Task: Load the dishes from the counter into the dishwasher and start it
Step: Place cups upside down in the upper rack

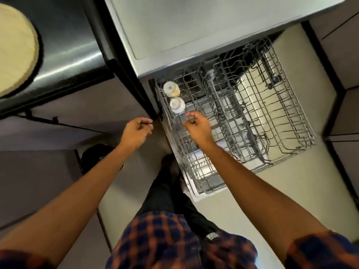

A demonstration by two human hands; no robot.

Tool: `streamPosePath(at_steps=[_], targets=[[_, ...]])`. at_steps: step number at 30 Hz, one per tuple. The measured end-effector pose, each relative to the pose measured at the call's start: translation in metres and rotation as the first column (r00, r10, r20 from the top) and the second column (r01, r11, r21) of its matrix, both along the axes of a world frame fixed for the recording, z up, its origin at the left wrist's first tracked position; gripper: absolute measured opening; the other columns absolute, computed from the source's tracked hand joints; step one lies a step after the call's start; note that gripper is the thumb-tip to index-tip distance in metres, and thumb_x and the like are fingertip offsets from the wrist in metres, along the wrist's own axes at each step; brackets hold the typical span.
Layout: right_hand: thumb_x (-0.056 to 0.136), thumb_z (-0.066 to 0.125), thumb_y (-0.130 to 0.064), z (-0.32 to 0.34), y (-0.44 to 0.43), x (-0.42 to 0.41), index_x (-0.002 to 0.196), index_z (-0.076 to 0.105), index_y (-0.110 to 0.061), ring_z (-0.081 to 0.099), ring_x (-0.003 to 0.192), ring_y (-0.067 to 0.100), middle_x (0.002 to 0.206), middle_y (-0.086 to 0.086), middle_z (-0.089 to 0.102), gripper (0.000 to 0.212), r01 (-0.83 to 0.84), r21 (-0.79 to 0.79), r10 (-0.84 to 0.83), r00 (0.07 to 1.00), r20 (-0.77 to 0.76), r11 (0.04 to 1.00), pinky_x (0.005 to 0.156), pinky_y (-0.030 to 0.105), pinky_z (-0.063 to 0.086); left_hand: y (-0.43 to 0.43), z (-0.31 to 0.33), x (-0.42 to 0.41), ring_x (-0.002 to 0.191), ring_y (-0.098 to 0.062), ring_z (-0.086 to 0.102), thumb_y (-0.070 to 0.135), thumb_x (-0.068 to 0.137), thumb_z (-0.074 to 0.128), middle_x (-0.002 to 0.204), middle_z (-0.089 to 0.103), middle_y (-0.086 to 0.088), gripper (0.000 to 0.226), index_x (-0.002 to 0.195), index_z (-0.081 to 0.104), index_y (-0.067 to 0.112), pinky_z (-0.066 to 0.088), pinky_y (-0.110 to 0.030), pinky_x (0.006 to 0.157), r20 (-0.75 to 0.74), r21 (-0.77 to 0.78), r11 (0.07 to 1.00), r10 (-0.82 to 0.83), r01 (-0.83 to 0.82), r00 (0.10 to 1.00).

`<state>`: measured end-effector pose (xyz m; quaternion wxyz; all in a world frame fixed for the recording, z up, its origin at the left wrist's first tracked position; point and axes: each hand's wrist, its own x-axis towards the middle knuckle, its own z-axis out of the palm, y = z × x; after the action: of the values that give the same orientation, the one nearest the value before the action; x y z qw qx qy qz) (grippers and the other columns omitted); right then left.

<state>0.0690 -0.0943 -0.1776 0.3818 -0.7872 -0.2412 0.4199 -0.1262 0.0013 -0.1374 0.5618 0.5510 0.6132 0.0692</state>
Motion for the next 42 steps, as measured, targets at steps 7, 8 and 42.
streamPosePath(at_steps=[7,8,42], targets=[[0.084,0.072,-0.005,0.045,0.015,-0.065,0.087,0.065,-0.034,0.059,0.067,0.022,0.066,0.003,0.059,0.03,-0.252,0.116,0.251,0.968,0.021,0.961,0.074,0.044,0.054,-0.04,0.035,-0.144,0.078,-0.019,0.065,0.016,0.096,0.065,0.086,0.07,-0.002,0.01,0.102,0.067,0.023,0.052,-0.036,0.073,-0.085,0.181,0.983,0.032,-0.016,0.996],[0.082,0.073,-0.01,0.049,0.02,-0.08,0.085,0.066,-0.037,0.061,0.066,0.022,0.066,0.002,0.06,0.028,-0.292,0.118,0.291,0.956,0.023,0.949,0.076,0.047,0.055,-0.046,0.04,-0.169,0.075,-0.016,0.064,0.016,0.096,0.065,0.08,0.069,0.005,0.012,0.099,0.067,0.028,0.051,-0.035,0.071,-0.095,0.21,0.976,0.077,-0.055,0.992],[0.082,0.077,-0.026,0.182,0.015,-0.759,0.097,0.063,-0.027,0.056,0.066,0.007,0.081,-0.009,0.06,0.02,-0.932,0.361,0.864,0.204,0.46,0.028,0.07,0.03,0.054,-0.292,0.123,-0.603,0.058,-0.013,0.056,0.024,0.086,0.074,0.068,0.062,0.008,0.012,0.077,0.069,0.018,0.05,-0.036,0.058,0.058,0.847,0.147,0.93,-0.512,0.363]])
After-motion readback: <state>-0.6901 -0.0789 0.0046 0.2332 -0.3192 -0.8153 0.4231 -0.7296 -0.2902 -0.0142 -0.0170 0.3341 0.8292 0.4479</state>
